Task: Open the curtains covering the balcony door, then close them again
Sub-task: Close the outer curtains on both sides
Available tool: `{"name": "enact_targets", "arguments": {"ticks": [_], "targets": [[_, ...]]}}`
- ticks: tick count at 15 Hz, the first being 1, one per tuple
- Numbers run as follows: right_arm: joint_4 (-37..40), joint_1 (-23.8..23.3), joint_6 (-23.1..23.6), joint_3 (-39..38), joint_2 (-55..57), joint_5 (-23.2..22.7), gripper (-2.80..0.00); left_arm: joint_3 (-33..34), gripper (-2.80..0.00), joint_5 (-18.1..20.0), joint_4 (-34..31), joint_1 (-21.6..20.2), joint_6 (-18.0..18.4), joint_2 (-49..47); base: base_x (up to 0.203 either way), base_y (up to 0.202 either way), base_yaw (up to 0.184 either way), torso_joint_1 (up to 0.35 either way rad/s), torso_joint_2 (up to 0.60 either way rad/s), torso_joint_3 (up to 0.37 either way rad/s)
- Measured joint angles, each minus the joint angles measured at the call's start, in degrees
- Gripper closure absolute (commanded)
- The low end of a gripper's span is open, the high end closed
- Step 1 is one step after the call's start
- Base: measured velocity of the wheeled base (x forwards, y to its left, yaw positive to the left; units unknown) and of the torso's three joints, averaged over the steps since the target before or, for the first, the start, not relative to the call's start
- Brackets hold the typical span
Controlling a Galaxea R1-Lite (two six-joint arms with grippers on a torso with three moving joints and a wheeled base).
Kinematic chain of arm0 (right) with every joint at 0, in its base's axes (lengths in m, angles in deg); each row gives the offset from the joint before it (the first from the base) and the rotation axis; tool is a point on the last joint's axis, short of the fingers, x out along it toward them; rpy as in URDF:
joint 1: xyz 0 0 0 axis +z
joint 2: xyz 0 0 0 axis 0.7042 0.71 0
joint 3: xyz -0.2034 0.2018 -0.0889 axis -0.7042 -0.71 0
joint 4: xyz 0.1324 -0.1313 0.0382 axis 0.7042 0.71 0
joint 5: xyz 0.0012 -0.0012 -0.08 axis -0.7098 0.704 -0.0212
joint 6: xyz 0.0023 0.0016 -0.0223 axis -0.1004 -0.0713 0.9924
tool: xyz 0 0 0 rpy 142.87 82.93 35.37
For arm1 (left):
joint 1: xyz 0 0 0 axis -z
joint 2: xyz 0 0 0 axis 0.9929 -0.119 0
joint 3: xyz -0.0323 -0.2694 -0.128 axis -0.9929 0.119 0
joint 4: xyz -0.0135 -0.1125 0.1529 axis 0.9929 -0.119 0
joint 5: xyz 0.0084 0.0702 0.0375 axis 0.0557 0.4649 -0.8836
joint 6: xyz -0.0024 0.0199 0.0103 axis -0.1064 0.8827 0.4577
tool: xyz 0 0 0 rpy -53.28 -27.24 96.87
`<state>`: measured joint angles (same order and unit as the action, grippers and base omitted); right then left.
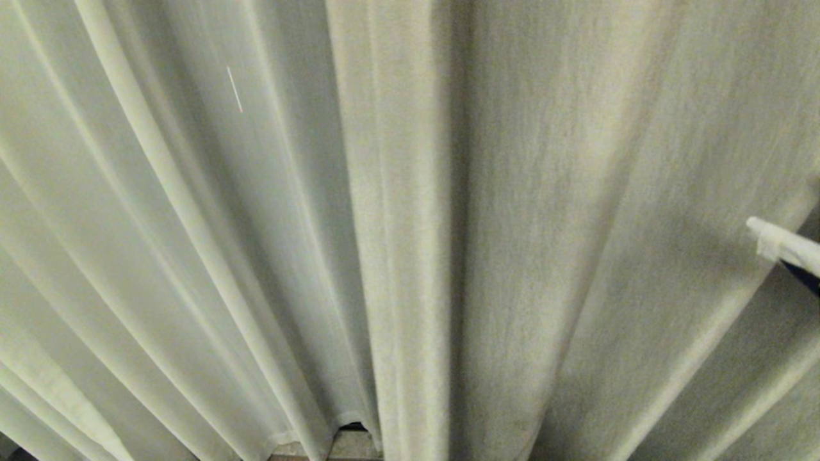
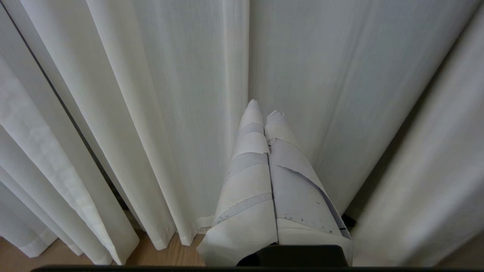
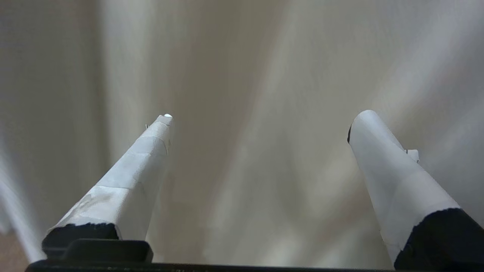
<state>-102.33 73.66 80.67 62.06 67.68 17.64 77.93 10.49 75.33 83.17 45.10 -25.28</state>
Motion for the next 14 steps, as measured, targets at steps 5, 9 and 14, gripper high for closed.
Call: {"name": "enact_targets", "arguments": {"ticks": [5,9,14], "targets": [[-10.9,-3.2,-0.1,-17.1,-3.3,-0.7,0.0,0.0,0.0,0.0,0.0,0.0,0.0,0.0,0.0,0.0,0.0,0.0,0.0,0.0],[-11.7,-12.0,-2.0,-25.5,-4.6,-5.3,0.0,0.0,0.0,0.0,0.0,0.0,0.0,0.0,0.0,0.0,0.0,0.0,0.0,0.0],[-4.9,-22.2,-3.1,-32.4,-11.8,-11.6,0.0,0.0,0.0,0.0,0.0,0.0,0.0,0.0,0.0,0.0,0.0,0.0,0.0,0.0]]}}
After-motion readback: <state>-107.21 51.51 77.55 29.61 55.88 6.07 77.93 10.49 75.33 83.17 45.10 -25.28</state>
